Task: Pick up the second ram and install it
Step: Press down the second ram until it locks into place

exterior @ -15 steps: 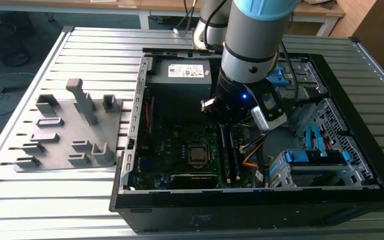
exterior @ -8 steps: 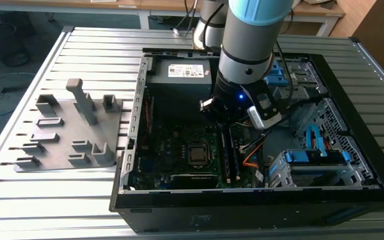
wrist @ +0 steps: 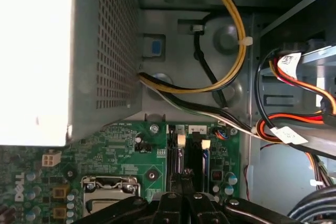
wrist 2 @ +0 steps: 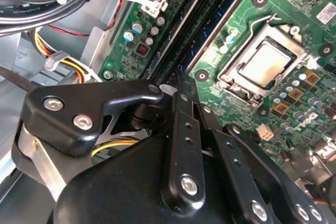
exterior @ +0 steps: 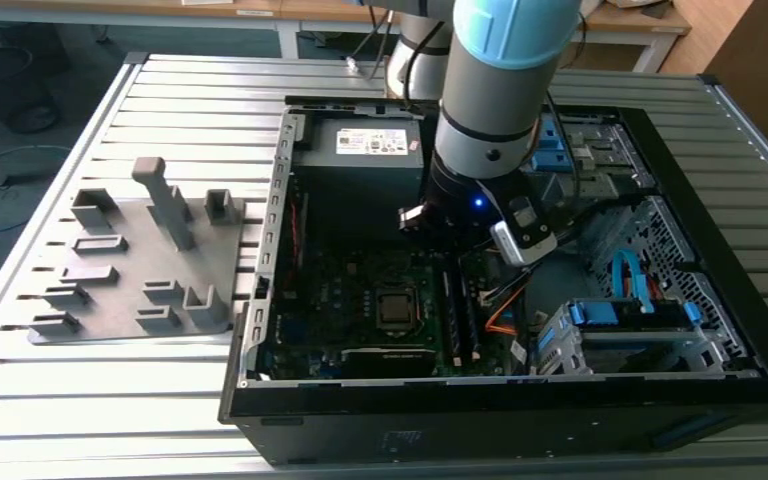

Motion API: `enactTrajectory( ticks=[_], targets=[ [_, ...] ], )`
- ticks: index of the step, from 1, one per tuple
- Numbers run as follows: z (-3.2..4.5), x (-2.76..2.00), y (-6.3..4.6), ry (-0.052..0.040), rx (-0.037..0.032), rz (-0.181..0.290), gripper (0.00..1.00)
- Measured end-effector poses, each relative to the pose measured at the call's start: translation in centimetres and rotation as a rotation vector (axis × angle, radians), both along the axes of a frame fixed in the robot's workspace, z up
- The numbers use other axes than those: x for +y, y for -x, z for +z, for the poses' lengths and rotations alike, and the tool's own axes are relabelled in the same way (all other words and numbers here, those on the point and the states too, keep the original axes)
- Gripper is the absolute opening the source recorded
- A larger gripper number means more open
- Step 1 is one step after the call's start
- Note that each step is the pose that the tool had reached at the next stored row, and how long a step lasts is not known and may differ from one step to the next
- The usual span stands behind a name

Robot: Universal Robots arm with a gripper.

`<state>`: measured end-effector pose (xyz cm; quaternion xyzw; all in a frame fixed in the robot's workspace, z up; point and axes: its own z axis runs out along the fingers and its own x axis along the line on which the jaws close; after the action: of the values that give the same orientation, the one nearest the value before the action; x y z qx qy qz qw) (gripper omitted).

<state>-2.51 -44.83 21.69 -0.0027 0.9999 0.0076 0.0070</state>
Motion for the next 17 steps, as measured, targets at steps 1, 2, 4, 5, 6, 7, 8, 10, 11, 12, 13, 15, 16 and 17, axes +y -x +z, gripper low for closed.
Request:
enactTrajectory(
  ticks=[1,2,4,5,6,7,8,10,11,12,13,15,16,17],
  targets=[
    [-0.15,0.01,0.0,0.0006,0.0002,0.000,0.10],
    [-0.26,0.02,0.0,0.0005,0.0000,0.000,0.10],
    [-0.17,0.07,0.0,0.0009,-0.0001,0.000,0.10],
    [-0.05,0.08,0.0,-0.0005,-0.0009,0.000,0.10],
    [0.17,0.10,0.0,-0.0020,-0.0021,0.000,0.10],
    [0.51,0.10,0.0,-0.0015,-0.0022,0.000,0.10],
    [0.85,0.06,0.0,0.0011,-0.0019,0.000,0.10],
    [0.99,-0.06,0.0,0.0087,-0.0022,0.000,0.10],
    [1.00,-0.25,0.0,0.0156,-0.0021,0.000,0.10],
    [1.01,-0.44,0.1,0.0245,-0.0020,0.000,0.10],
    [1.00,-0.57,0.1,0.0360,-0.0021,0.000,0.10],
    [1.01,-0.94,0.1,0.0542,-0.0020,0.000,0.10],
    [1.01,-1.15,0.1,0.0606,-0.0019,0.000,0.10],
    [0.99,-1.41,0.1,0.0661,-0.0019,0.000,0.10]
  ],
)
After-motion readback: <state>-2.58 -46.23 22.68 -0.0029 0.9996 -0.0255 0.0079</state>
